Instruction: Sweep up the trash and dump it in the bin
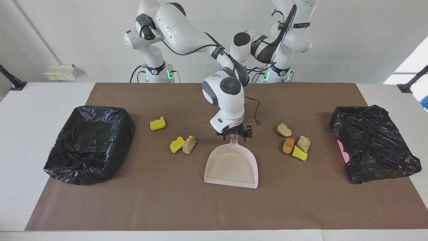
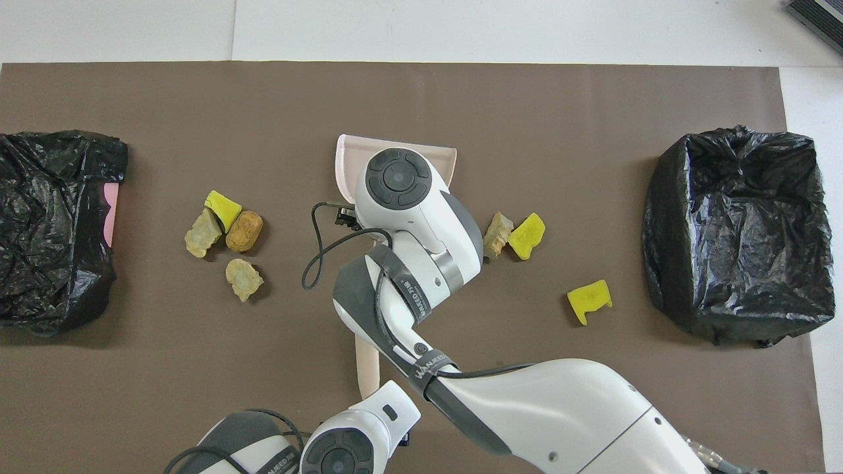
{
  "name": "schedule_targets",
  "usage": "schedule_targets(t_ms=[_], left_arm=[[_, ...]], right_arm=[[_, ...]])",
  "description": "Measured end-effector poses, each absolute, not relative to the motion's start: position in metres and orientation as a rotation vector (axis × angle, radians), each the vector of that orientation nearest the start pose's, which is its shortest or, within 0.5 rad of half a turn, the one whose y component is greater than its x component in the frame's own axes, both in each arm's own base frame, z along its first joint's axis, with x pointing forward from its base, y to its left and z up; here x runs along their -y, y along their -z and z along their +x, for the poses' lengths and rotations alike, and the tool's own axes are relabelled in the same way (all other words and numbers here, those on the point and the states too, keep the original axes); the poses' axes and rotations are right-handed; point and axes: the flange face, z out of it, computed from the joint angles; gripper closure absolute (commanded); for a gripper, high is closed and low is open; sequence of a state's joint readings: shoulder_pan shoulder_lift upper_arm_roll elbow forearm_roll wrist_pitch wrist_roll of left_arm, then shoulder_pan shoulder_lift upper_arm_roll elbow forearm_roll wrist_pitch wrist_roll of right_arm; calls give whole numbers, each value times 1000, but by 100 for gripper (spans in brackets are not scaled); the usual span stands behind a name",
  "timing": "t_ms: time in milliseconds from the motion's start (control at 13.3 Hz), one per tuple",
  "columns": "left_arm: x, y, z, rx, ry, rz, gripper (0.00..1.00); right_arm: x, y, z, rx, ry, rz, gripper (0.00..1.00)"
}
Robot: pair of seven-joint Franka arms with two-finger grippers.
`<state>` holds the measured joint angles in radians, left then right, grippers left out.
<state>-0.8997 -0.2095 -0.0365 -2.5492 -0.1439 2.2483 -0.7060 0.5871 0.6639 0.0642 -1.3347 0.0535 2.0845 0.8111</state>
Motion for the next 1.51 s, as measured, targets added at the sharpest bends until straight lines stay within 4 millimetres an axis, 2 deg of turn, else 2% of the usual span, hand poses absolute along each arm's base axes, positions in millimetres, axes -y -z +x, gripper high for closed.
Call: schedule_targets(t_ms=[151, 226, 452, 602, 753, 903, 1129, 1280, 1505], left_arm=[[345, -336, 251, -210, -217, -3128, 100], [345, -336, 251, -213, -217, -3128, 100], [339, -336, 257, -231, -234, -3124, 100], [327, -340, 265, -261, -292, -3095, 100], [307, -356, 278, -285, -352, -3077, 100], [282, -384, 288, -261, -414, -3066, 100], [226, -428, 313, -114, -494, -3073, 100], [180, -446, 342, 18, -482, -3097, 100], [113, -455, 391, 154, -435, -3111, 100]], right_arm=[[-446, -348, 588, -287, -9, -3025, 71], [-445, -348, 587, -286, -28, -3039, 97], [-443, -346, 585, -283, -58, -3060, 100], [-443, -347, 585, -284, -58, -3061, 100], [-440, -355, 587, -290, -43, -3055, 100], [-430, -375, 593, -312, -8, -3037, 100], [-395, -410, 611, -314, 33, -3020, 100], [-383, -427, 607, -155, -6, -3053, 100], [-381, -436, 591, 202, -104, -3086, 100]])
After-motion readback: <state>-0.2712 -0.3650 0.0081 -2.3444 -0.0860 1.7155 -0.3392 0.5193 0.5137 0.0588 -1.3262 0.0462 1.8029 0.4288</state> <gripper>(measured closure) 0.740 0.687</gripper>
